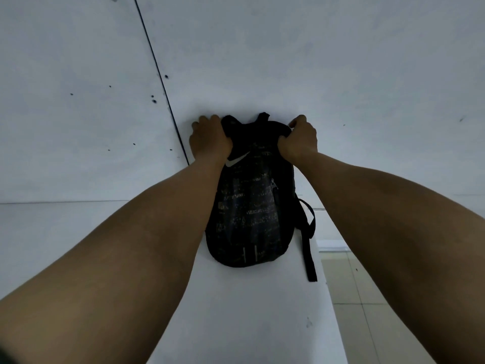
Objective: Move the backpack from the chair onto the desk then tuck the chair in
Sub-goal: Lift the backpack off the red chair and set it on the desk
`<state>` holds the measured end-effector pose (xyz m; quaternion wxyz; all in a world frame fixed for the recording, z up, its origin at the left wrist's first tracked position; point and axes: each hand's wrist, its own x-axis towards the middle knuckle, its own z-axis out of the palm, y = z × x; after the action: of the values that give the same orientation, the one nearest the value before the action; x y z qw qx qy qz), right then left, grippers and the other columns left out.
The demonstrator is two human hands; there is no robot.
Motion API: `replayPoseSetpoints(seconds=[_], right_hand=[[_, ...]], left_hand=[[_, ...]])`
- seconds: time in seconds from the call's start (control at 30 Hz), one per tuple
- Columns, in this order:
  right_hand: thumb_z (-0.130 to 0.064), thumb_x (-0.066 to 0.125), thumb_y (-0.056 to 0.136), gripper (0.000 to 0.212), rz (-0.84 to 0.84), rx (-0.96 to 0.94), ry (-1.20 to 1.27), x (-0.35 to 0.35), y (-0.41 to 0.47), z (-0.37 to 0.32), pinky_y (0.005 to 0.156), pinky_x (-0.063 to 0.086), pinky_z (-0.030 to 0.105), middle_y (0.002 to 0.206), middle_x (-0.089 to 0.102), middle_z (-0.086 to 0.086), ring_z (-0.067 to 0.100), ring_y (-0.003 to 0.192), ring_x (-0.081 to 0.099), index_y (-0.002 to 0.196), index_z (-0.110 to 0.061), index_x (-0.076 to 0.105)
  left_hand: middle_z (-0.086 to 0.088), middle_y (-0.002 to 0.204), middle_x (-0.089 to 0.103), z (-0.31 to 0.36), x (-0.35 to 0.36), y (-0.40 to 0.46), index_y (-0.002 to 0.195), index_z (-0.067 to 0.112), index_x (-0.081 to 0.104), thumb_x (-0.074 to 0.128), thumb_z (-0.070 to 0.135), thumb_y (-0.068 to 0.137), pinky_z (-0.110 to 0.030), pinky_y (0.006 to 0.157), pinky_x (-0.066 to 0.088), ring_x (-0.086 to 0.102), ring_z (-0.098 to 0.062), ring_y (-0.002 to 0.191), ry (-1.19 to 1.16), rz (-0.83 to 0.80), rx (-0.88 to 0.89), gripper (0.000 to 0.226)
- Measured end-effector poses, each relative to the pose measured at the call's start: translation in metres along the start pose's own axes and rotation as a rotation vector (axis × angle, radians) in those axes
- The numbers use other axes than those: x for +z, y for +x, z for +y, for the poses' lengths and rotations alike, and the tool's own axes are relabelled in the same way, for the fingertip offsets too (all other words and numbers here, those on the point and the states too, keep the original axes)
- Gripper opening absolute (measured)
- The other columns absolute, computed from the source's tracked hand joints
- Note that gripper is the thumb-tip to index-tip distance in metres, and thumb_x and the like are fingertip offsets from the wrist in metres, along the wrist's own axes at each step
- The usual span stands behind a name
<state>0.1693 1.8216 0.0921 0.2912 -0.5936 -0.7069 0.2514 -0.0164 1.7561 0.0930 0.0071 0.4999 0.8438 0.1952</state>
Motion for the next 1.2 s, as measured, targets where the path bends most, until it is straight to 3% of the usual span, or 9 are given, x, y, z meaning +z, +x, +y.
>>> replayPoseSetpoints(seconds=[0.3, 0.47, 0.6, 0.77, 0.83, 0.9, 1.03, 1.2], right_hand=[[-0.014, 0.058, 0.088, 0.039, -0.041, -0.053, -0.054, -0.025, -0.028, -0.021, 0.088, 0.05, 0.037, 0.125, 0.053, 0.015, 0.029, 0.109, 0.057, 0.124, -0.005, 0.048], [-0.015, 0.057, 0.086, 0.036, -0.123, -0.063, -0.084, -0.042, -0.057, -0.031, 0.075, 0.048, 0.032, 0.117, 0.059, 0.013, 0.024, 0.097, 0.058, 0.12, -0.006, 0.051], [-0.017, 0.06, 0.087, 0.037, -0.234, -0.075, -0.151, -0.053, -0.089, -0.037, 0.075, 0.046, 0.027, 0.119, 0.06, 0.011, 0.025, 0.105, 0.059, 0.122, -0.006, 0.056], [-0.018, 0.059, 0.088, 0.008, -0.331, -0.091, -0.193, -0.063, -0.15, -0.039, 0.052, 0.04, 0.023, 0.09, 0.058, 0.005, 0.021, 0.083, 0.056, 0.084, -0.012, 0.055], [-0.017, 0.059, 0.088, 0.015, -0.359, -0.09, -0.209, -0.065, -0.179, -0.038, 0.056, 0.043, 0.024, 0.086, 0.058, 0.006, 0.023, 0.083, 0.058, 0.076, -0.013, 0.053], [-0.018, 0.06, 0.088, 0.012, -0.357, -0.087, -0.219, -0.067, -0.207, -0.04, 0.064, 0.046, 0.026, 0.09, 0.06, 0.008, 0.024, 0.083, 0.058, 0.081, -0.01, 0.057], [-0.022, 0.06, 0.089, 0.019, -0.352, -0.094, -0.225, -0.069, -0.269, -0.051, 0.066, 0.051, 0.028, 0.087, 0.063, 0.009, 0.024, 0.08, 0.061, 0.075, -0.011, 0.055], [-0.025, 0.064, 0.088, 0.02, -0.303, -0.08, -0.224, -0.063, -0.361, -0.06, 0.07, 0.054, 0.032, 0.092, 0.067, 0.011, 0.028, 0.084, 0.064, 0.092, -0.006, 0.065]], left_hand=[[-0.015, 0.127, 0.056, 0.01, -0.021, -0.03, 0.123, 0.008, 0.06, 0.064, 0.018, 0.09, -0.039, 0.088, 0.049, 0.054, -0.031, 0.117, -0.007, -0.032, -0.01, 0.034], [-0.013, 0.117, 0.063, 0.015, -0.047, -0.062, 0.114, 0.007, 0.064, 0.065, 0.017, 0.085, -0.036, 0.081, 0.052, 0.063, -0.029, 0.106, -0.009, -0.07, -0.027, 0.03], [-0.012, 0.12, 0.062, 0.012, -0.065, -0.093, 0.122, 0.009, 0.06, 0.066, 0.027, 0.089, -0.032, 0.075, 0.048, 0.063, -0.029, 0.106, -0.017, -0.121, -0.029, 0.038], [-0.01, 0.114, 0.064, -0.008, -0.082, -0.151, 0.117, 0.008, 0.062, 0.063, 0.025, 0.089, -0.03, 0.073, 0.05, 0.064, -0.026, 0.099, -0.022, -0.201, 0.017, 0.033], [-0.009, 0.112, 0.065, -0.019, -0.089, -0.177, 0.113, 0.009, 0.065, 0.065, 0.027, 0.089, -0.031, 0.074, 0.052, 0.064, -0.025, 0.095, 0.0, -0.244, 0.009, 0.03], [-0.009, 0.113, 0.065, -0.03, -0.096, -0.201, 0.11, 0.009, 0.066, 0.065, 0.033, 0.09, -0.031, 0.074, 0.052, 0.064, -0.024, 0.096, 0.005, -0.267, 0.006, 0.031], [-0.007, 0.115, 0.064, -0.054, -0.116, -0.256, 0.117, 0.012, 0.065, 0.065, 0.035, 0.091, -0.031, 0.07, 0.042, 0.059, -0.024, 0.09, 0.028, -0.228, 0.023, 0.034], [-0.001, 0.098, 0.059, -0.092, -0.135, -0.336, 0.102, 0.02, 0.064, 0.066, 0.032, 0.089, -0.027, 0.062, 0.039, 0.053, -0.02, 0.082, 0.013, -0.215, 0.063, 0.017]])
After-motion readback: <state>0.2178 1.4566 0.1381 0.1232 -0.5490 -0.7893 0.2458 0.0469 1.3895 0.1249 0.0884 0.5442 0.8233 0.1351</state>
